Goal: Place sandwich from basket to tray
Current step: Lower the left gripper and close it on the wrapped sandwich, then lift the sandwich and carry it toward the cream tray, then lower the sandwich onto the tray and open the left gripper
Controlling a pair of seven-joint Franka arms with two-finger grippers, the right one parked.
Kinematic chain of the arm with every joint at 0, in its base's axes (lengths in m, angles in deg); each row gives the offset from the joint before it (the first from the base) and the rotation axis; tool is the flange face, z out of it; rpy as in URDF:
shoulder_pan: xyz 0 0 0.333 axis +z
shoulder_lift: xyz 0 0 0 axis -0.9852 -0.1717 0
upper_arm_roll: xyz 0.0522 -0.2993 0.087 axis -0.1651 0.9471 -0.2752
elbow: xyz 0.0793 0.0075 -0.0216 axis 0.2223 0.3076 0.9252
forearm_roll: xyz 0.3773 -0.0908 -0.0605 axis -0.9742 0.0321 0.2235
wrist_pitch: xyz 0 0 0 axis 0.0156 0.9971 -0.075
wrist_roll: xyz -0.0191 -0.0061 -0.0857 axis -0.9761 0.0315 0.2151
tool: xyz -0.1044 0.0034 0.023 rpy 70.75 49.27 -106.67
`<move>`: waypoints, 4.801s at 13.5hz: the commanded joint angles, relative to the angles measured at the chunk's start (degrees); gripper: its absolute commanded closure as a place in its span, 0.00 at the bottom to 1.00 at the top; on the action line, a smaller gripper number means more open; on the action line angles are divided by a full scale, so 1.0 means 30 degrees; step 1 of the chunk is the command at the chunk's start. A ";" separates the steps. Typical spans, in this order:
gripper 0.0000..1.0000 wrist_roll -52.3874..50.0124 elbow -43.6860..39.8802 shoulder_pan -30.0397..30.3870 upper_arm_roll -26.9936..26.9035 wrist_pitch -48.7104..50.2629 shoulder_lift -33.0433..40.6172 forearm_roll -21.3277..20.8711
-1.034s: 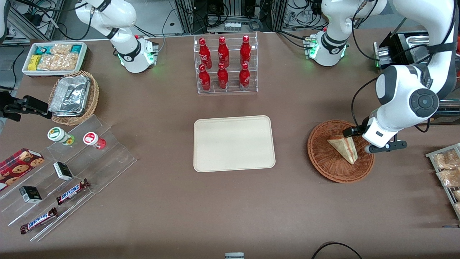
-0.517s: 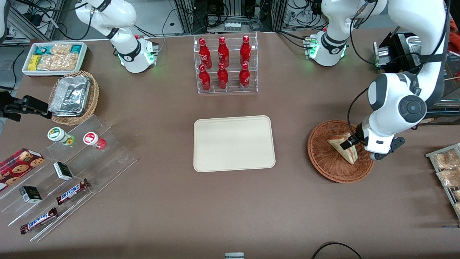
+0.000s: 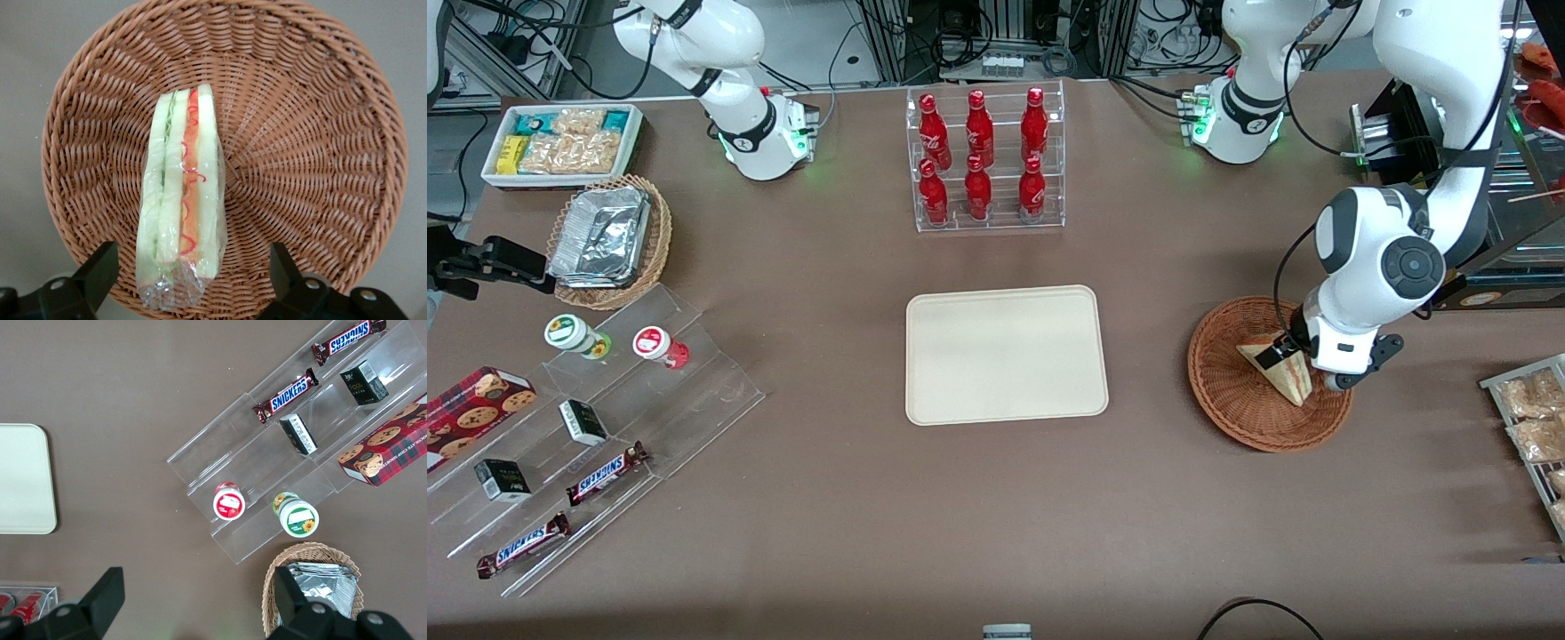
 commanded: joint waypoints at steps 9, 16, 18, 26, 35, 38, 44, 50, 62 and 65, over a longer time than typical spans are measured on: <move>0.04 -0.0213 0.0164 0.0072 -0.0045 -0.1240 -0.0941 0.0019; 1.00 0.0050 0.0106 0.0043 -0.0045 -0.0189 -0.0795 -0.0127; 1.00 0.0197 -0.0098 0.0014 -0.0045 0.0834 -0.0299 -0.0185; 1.00 0.2542 -0.4961 -0.2850 0.0394 0.6494 -0.0559 -0.0186; 1.00 0.0908 -1.0461 -0.9092 0.0453 0.6465 -0.5268 0.1660; 1.00 0.0025 -1.2399 -1.0645 0.0453 0.6319 -0.7263 0.1660; 1.00 -0.1648 -1.4602 -1.2641 0.0453 0.4975 -0.9437 0.1660; 1.00 -0.1795 -1.4631 -1.3199 0.0423 0.4121 -0.9876 0.1572; 1.00 -0.2321 -1.4660 -1.3610 0.0394 0.3564 -1.0374 0.1426; 1.00 -0.2410 -1.4660 -1.3610 0.0394 0.3564 -1.0375 0.1396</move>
